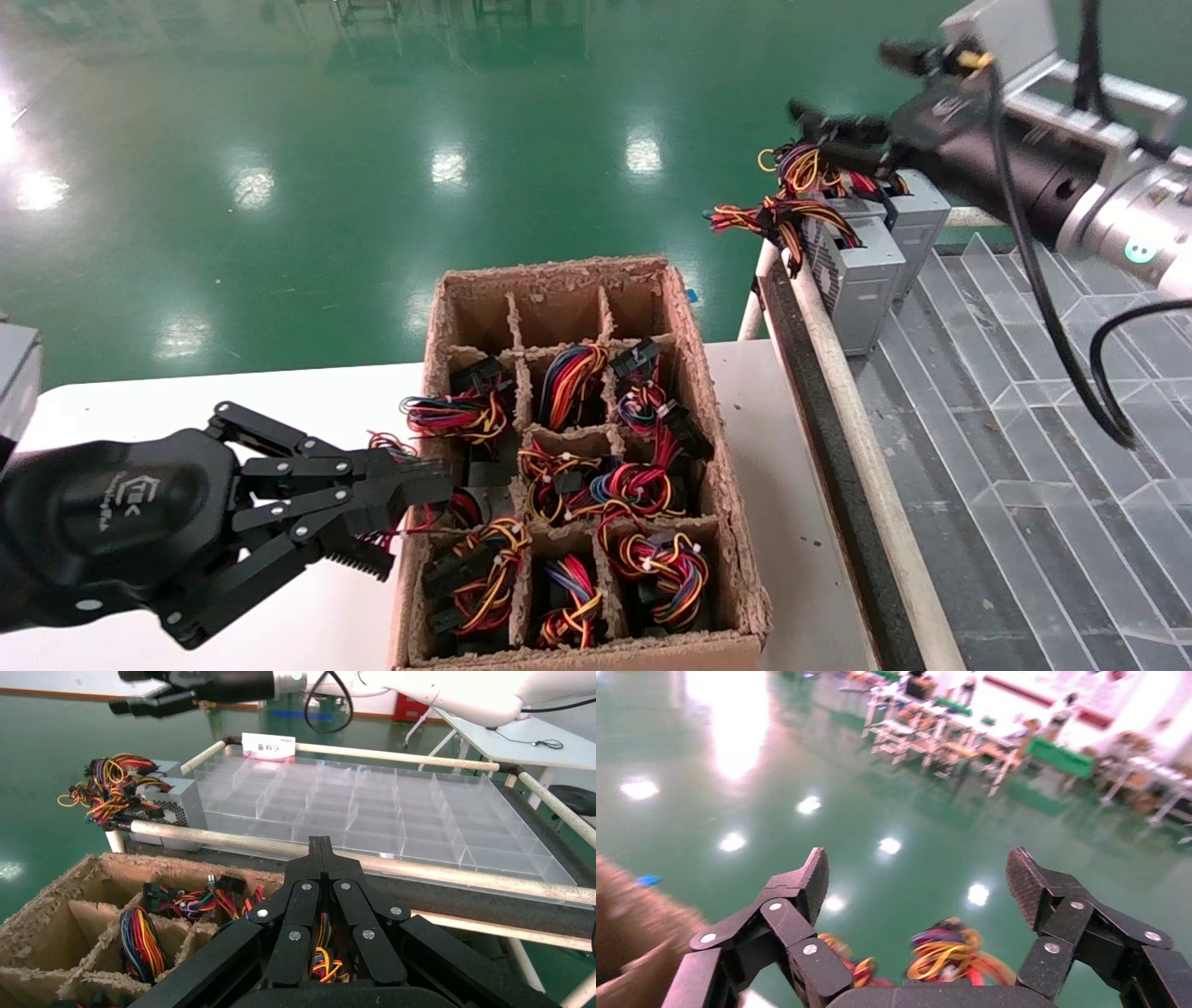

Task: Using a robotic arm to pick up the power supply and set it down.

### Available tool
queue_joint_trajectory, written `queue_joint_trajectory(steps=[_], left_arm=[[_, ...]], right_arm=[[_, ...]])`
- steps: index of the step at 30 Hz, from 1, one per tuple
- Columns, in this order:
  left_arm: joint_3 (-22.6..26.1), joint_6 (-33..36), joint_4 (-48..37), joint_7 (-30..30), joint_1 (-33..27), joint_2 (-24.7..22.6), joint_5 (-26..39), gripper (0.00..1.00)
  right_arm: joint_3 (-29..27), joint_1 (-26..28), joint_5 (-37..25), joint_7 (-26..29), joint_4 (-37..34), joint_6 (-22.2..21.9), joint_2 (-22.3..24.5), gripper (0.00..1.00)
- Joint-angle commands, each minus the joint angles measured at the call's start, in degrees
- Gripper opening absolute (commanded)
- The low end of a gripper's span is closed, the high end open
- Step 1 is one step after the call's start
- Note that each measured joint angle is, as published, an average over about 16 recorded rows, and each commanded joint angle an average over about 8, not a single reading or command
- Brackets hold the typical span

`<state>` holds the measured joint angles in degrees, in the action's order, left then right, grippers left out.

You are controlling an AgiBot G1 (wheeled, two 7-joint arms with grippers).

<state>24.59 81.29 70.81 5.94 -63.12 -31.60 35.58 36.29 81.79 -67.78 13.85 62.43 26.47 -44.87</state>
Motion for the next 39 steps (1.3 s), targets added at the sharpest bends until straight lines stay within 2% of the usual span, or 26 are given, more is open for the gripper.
queue_joint_trajectory(steps=[1, 10, 18, 39], left_arm=[[0.0, 0.0, 0.0, 0.0, 0.0, 0.0, 0.0, 0.00], [0.0, 0.0, 0.0, 0.0, 0.0, 0.0, 0.0, 0.02], [0.0, 0.0, 0.0, 0.0, 0.0, 0.0, 0.0, 1.00], [0.0, 0.0, 0.0, 0.0, 0.0, 0.0, 0.0, 1.00]], right_arm=[[-0.7, -0.4, 1.0, -0.8, 0.3, 0.9, 0.1, 1.00], [-3.7, -3.4, 4.8, -1.1, 2.0, 9.8, 1.6, 1.00], [-6.5, -6.2, 8.4, -1.5, 3.5, 18.1, 3.0, 1.00], [-13.8, -13.7, 17.7, -2.3, 7.6, 39.9, 6.6, 1.00]])
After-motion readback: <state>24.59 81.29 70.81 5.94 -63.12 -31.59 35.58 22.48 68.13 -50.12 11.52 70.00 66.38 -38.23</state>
